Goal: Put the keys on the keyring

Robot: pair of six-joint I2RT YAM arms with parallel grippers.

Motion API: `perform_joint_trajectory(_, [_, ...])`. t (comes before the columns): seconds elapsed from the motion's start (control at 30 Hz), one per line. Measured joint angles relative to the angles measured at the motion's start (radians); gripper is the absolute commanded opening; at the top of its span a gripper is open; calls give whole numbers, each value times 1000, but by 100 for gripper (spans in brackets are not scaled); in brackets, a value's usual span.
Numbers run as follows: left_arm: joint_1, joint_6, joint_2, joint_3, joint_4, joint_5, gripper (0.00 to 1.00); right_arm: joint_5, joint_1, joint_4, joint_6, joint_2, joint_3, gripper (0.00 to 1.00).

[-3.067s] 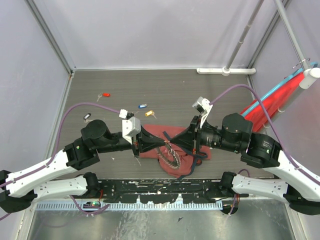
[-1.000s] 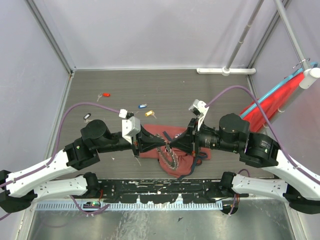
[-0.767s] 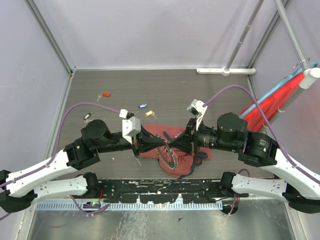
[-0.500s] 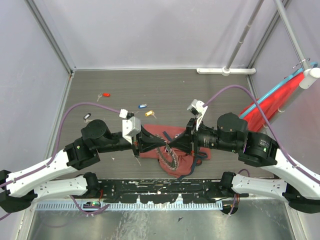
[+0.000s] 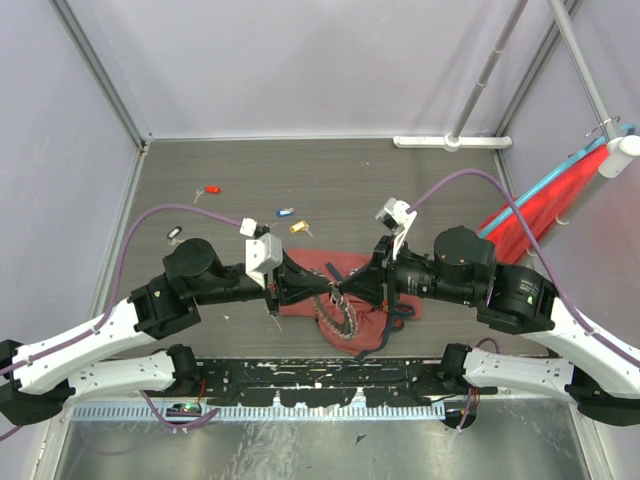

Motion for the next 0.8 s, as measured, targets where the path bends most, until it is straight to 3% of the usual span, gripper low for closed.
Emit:
perform_joint_trajectory(0.47, [0,12,19,1,0,71,0,-51,0,-59,-43,16,48,1])
perform_joint_trajectory(0.8, [0,98,19,45,-68,140,0,-127,0,-111,-78,54,104,1])
